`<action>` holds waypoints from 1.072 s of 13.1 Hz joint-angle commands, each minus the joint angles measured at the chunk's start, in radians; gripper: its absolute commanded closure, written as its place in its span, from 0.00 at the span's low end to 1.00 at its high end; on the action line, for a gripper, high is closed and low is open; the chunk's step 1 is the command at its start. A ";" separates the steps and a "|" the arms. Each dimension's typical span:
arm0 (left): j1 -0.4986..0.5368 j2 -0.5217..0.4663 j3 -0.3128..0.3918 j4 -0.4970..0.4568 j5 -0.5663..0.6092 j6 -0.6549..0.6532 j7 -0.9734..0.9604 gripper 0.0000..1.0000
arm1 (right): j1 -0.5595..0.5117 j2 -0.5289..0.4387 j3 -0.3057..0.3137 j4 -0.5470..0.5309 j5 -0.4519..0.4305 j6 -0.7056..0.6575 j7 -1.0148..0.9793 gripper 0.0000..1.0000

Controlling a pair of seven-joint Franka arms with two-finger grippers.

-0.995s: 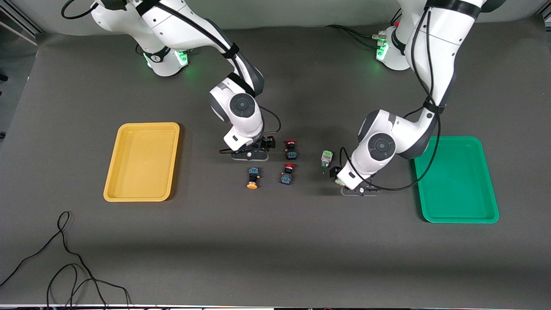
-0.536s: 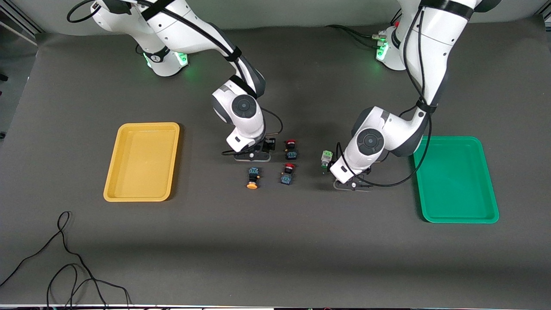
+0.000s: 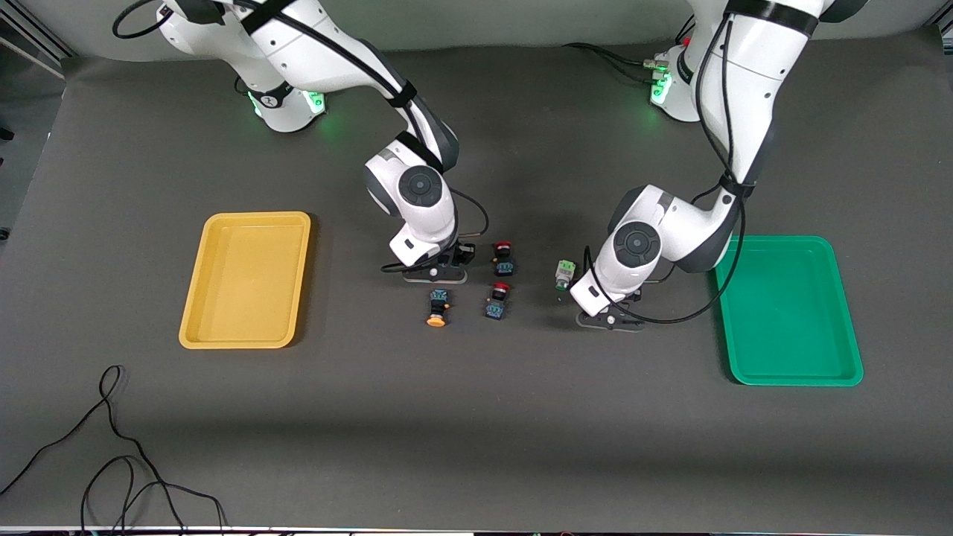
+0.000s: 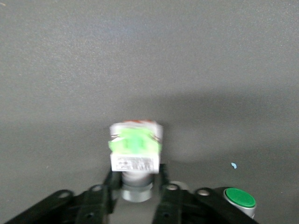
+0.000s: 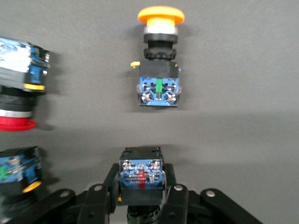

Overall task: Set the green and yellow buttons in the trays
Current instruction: 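Carry the yellow button into the yellow tray while the left gripper places green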

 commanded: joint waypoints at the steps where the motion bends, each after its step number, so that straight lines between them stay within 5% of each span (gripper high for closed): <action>1: -0.017 -0.001 0.014 -0.001 0.019 0.026 -0.021 1.00 | -0.020 -0.116 -0.004 0.067 0.023 -0.229 -0.017 0.72; 4: -0.016 -0.001 0.014 0.006 0.019 0.022 -0.024 1.00 | -0.040 -0.221 -0.017 0.159 0.109 -0.470 -0.052 0.72; 6: -0.003 -0.046 0.014 0.018 0.015 -0.050 -0.028 1.00 | -0.066 -0.287 -0.101 0.164 0.109 -0.568 -0.198 0.72; 10: 0.038 -0.140 0.015 0.185 0.009 -0.459 -0.048 1.00 | -0.063 -0.371 -0.448 0.095 0.083 -0.654 -0.709 0.73; 14: 0.186 -0.224 0.014 0.194 0.010 -0.598 0.123 1.00 | -0.062 -0.373 -0.775 0.003 0.068 -0.595 -1.078 0.77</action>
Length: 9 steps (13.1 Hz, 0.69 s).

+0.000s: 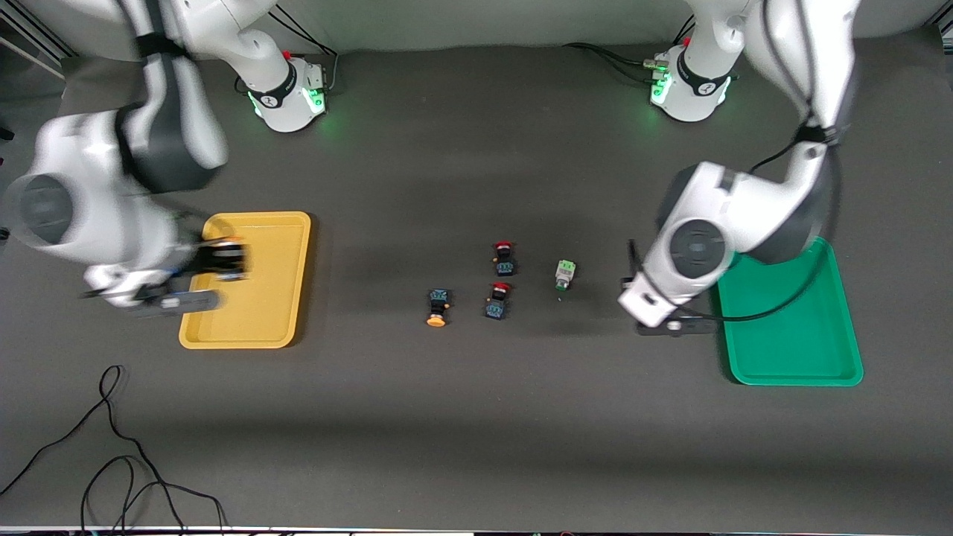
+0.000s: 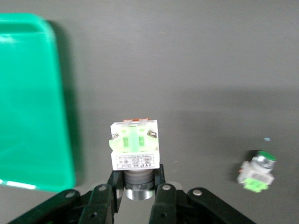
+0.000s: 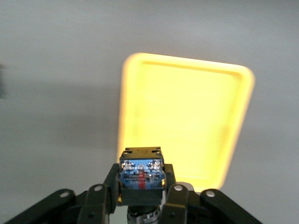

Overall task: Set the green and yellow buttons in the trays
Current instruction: 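Carry the yellow button into the yellow tray while the left gripper places green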

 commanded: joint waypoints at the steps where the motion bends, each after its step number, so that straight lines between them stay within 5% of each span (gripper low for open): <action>1: 0.119 -0.054 -0.008 -0.019 0.001 -0.051 0.169 1.00 | 0.027 -0.026 -0.154 -0.137 -0.008 0.117 -0.180 0.77; 5: 0.280 -0.096 -0.007 -0.122 -0.001 -0.010 0.357 1.00 | -0.016 0.032 -0.186 -0.431 0.009 0.560 -0.284 0.78; 9: 0.411 -0.108 -0.005 -0.305 0.012 0.198 0.464 1.00 | -0.014 0.228 -0.160 -0.450 0.298 0.630 -0.434 0.78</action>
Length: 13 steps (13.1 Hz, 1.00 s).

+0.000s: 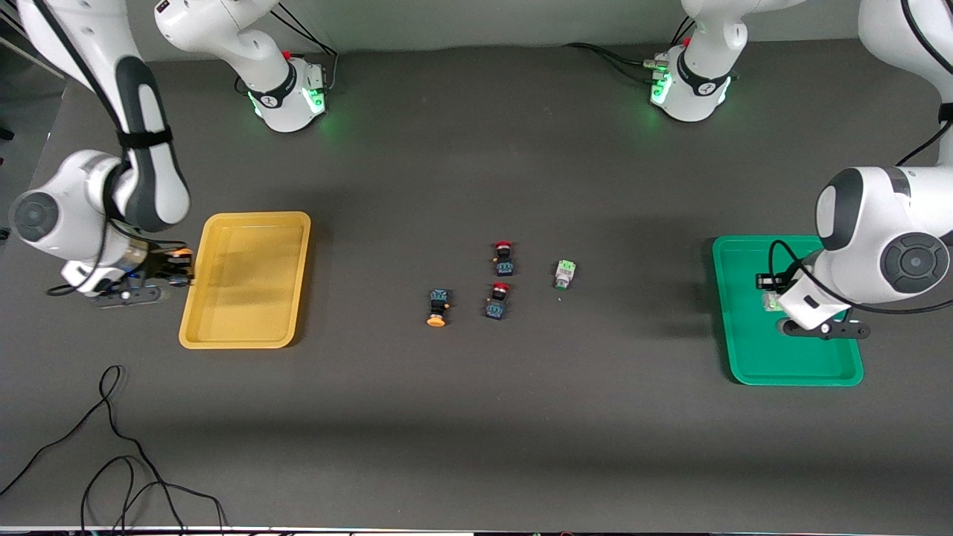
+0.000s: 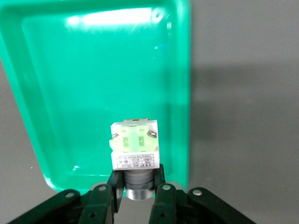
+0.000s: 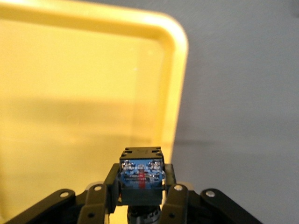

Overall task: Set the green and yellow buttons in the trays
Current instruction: 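Carry the yellow button into the yellow tray while the left gripper places green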

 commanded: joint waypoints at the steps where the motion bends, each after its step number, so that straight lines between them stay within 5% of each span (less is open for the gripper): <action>1: 0.058 -0.040 -0.009 -0.129 0.010 0.117 0.071 1.00 | 0.011 0.147 0.022 0.040 0.229 0.020 -0.151 0.78; 3: 0.107 -0.020 -0.009 -0.203 0.014 0.250 0.094 1.00 | 0.014 0.170 0.028 0.053 0.268 0.017 -0.168 0.77; 4: 0.127 -0.005 -0.009 -0.234 0.016 0.310 0.094 1.00 | 0.013 0.170 0.028 0.056 0.271 0.014 -0.164 0.61; 5: 0.142 0.009 -0.007 -0.270 0.027 0.382 0.094 1.00 | 0.014 0.172 0.028 0.078 0.271 0.005 -0.151 0.20; 6: 0.164 0.023 -0.007 -0.295 0.054 0.439 0.094 1.00 | 0.010 0.170 0.027 0.109 0.273 -0.033 -0.147 0.02; 9: 0.228 0.047 -0.009 -0.294 0.114 0.479 0.126 1.00 | 0.019 0.154 -0.010 0.236 0.215 -0.217 -0.107 0.00; 13: 0.259 0.075 -0.007 -0.289 0.114 0.516 0.140 1.00 | 0.025 0.158 -0.016 0.609 0.028 -0.582 0.097 0.00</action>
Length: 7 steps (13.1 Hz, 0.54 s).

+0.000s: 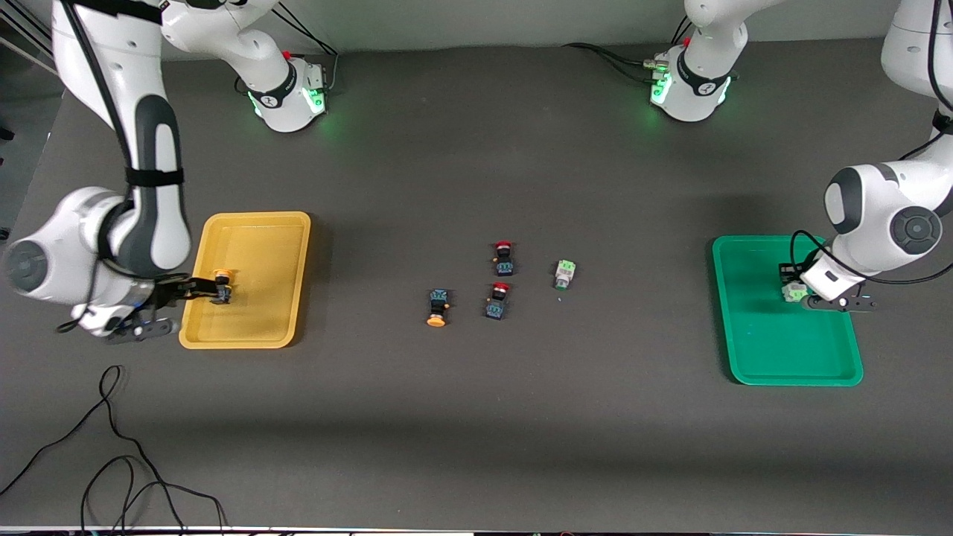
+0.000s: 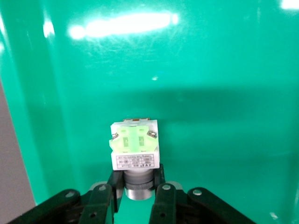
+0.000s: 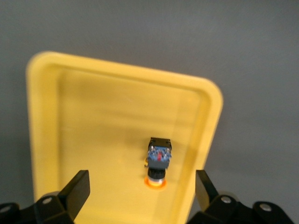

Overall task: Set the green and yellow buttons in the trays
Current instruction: 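Carry the yellow button into the yellow tray while the left gripper places green, then move the right gripper back to the yellow buttons and open it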

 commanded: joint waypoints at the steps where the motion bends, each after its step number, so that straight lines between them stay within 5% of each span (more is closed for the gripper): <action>1: 0.012 0.000 -0.008 -0.001 0.018 0.014 0.014 1.00 | 0.031 0.013 0.005 0.224 -0.059 -0.208 0.138 0.00; 2: 0.012 0.001 -0.010 0.002 0.018 0.013 0.030 1.00 | 0.060 0.014 0.022 0.250 -0.056 -0.231 0.208 0.00; 3: 0.012 0.001 -0.008 0.002 0.018 0.013 0.050 0.60 | 0.094 0.014 0.045 0.258 -0.055 -0.231 0.300 0.00; 4: 0.014 0.000 -0.010 0.002 0.018 0.011 0.061 0.01 | 0.123 0.017 0.092 0.266 -0.047 -0.227 0.389 0.00; 7: 0.012 -0.043 -0.011 0.022 0.016 -0.065 0.073 0.00 | 0.128 0.105 0.296 0.362 0.069 -0.169 0.682 0.00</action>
